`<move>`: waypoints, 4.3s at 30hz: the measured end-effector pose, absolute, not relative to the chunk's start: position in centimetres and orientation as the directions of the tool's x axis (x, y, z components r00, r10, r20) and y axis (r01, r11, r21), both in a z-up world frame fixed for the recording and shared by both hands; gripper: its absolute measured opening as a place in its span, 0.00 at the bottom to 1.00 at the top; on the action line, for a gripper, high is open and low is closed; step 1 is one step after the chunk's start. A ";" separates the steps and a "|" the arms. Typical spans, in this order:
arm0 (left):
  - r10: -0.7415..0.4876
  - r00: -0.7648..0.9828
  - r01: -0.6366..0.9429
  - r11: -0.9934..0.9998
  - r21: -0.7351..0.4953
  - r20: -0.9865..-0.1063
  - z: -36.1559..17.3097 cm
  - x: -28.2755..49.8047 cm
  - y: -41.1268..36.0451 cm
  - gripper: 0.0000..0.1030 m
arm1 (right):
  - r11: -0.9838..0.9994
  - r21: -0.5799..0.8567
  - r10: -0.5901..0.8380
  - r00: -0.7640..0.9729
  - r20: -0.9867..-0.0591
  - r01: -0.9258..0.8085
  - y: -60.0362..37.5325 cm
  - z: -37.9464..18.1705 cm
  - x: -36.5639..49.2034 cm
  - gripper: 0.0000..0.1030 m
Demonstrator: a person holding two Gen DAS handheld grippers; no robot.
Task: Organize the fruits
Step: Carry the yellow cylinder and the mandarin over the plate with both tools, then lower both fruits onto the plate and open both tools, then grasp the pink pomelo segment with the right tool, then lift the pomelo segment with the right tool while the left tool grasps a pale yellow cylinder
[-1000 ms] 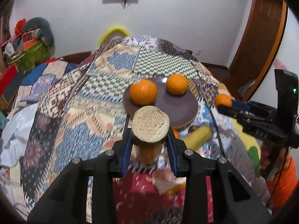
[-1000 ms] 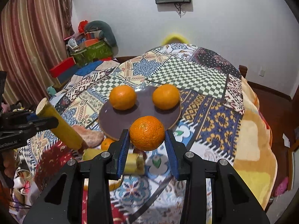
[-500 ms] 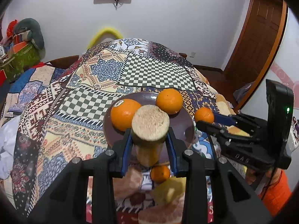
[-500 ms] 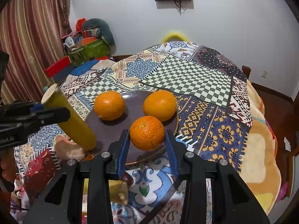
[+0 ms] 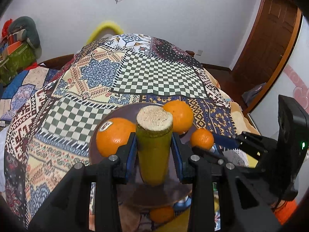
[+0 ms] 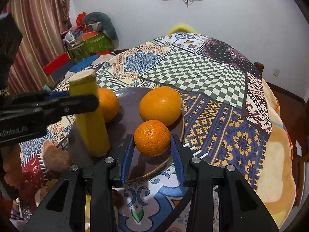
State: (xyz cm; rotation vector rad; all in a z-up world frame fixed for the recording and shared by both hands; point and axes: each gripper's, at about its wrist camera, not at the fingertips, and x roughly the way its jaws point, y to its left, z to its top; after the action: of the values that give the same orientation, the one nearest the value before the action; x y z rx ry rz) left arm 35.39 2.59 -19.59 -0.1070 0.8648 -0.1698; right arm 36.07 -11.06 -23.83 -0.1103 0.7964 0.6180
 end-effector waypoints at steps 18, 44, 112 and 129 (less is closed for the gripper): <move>-0.170 0.648 0.116 0.985 -0.124 -0.743 -18.3 34.4 2.5 0.34 | 0.823 0.142 0.477 0.534 -0.698 -0.550 -11.5 -23.2 35.7 0.43; -0.086 0.517 0.087 0.995 -0.048 -0.852 -22.6 23.6 5.5 0.35 | 0.842 0.144 0.442 0.510 -0.738 -0.520 -15.1 -23.8 27.8 0.44; -0.178 0.440 0.245 0.967 -0.073 -0.880 -24.1 17.3 -2.0 0.62 | 0.872 0.167 0.399 0.471 -0.787 -0.460 -19.4 -24.9 22.0 0.54; -0.225 0.488 0.212 0.968 -0.136 -0.843 -22.8 18.0 -2.6 0.62 | 0.884 0.109 0.365 0.526 -0.768 -0.455 -18.5 -23.7 22.5 0.62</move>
State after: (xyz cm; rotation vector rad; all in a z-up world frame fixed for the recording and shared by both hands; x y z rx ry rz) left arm 18.03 -2.59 -22.78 -0.0147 1.0274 -0.2657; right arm 22.49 -18.51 -23.74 -0.1096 0.8907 0.4915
